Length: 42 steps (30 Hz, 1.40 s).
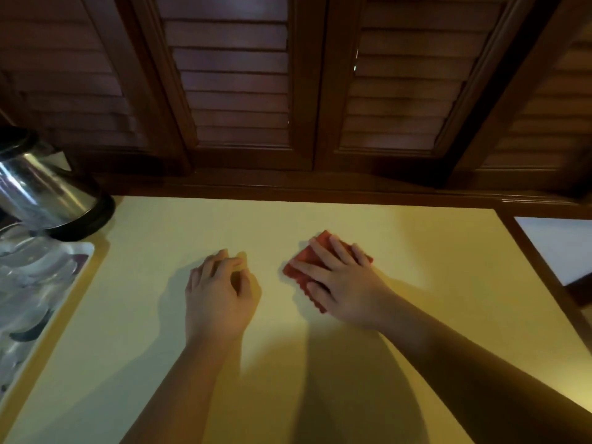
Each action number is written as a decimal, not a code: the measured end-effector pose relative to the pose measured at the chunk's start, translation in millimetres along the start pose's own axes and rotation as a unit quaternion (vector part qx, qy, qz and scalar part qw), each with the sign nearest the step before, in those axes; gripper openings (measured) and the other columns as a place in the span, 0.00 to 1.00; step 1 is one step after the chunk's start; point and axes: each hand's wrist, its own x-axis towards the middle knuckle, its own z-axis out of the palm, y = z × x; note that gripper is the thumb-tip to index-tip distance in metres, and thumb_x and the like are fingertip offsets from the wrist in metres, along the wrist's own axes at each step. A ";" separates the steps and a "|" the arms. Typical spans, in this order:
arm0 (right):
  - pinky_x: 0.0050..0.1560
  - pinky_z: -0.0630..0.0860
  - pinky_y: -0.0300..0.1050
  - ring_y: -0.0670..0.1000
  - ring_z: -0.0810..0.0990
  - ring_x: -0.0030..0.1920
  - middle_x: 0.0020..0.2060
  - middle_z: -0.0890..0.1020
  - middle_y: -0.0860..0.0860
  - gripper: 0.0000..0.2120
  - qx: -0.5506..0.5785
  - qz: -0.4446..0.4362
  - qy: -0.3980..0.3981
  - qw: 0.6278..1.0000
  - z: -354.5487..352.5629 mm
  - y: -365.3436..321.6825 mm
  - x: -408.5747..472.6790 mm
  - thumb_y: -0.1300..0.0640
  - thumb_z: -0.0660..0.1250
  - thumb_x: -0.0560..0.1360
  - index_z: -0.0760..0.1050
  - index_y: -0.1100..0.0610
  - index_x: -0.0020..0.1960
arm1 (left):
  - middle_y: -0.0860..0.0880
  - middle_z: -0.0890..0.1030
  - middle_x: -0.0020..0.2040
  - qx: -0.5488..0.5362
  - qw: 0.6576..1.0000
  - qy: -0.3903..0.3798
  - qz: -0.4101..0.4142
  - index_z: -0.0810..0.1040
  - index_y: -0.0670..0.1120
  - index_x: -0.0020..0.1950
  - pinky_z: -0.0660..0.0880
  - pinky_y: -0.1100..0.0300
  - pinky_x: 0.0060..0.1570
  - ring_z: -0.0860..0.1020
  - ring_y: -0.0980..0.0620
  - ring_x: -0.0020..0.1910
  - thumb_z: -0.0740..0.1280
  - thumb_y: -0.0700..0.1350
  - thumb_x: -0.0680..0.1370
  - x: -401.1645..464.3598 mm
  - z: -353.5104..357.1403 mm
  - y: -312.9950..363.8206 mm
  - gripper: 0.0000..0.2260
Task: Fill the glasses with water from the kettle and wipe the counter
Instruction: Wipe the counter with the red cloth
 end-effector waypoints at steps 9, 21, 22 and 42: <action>0.80 0.45 0.79 0.67 0.37 0.86 0.88 0.42 0.52 0.29 0.087 0.378 0.012 0.922 -29.7 212.4 -26.7 0.34 0.47 0.87 0.41 0.32 0.85 | 0.48 0.77 0.74 0.007 1.000 0.016 0.005 0.82 0.50 0.67 0.70 0.39 0.73 0.72 0.41 0.73 0.67 0.48 0.82 -1.2 0.7 4.8 0.14; 0.77 0.49 0.83 0.69 0.53 0.85 0.86 0.59 0.53 0.24 0.045 -0.107 0.008 0.993 13.8 -12.1 -130.6 0.39 0.56 0.85 0.61 0.33 0.81 | 0.47 0.77 0.74 0.032 0.999 0.012 0.000 0.82 0.51 0.67 0.70 0.36 0.72 0.73 0.37 0.71 0.68 0.48 0.83 -1.8 -1.4 5.1 0.12; 0.76 0.57 0.79 0.67 0.58 0.84 0.84 0.63 0.51 0.23 0.039 -0.097 0.031 0.994 11.7 4.5 -137.1 0.39 0.55 0.84 0.64 0.32 0.79 | 0.47 0.77 0.74 0.031 0.999 0.013 0.001 0.82 0.51 0.67 0.70 0.36 0.72 0.73 0.37 0.71 0.68 0.48 0.83 -1.9 -1.4 4.7 0.12; 0.80 0.60 0.71 0.59 0.57 0.86 0.85 0.63 0.46 0.24 0.070 -0.069 0.092 0.991 52.1 -32.1 -176.8 0.39 0.61 0.85 0.64 0.32 0.80 | 0.46 0.75 0.77 0.001 1.000 -0.008 0.025 0.81 0.51 0.71 0.68 0.39 0.75 0.71 0.40 0.74 0.64 0.50 0.83 -12.2 -13.8 2.0 0.17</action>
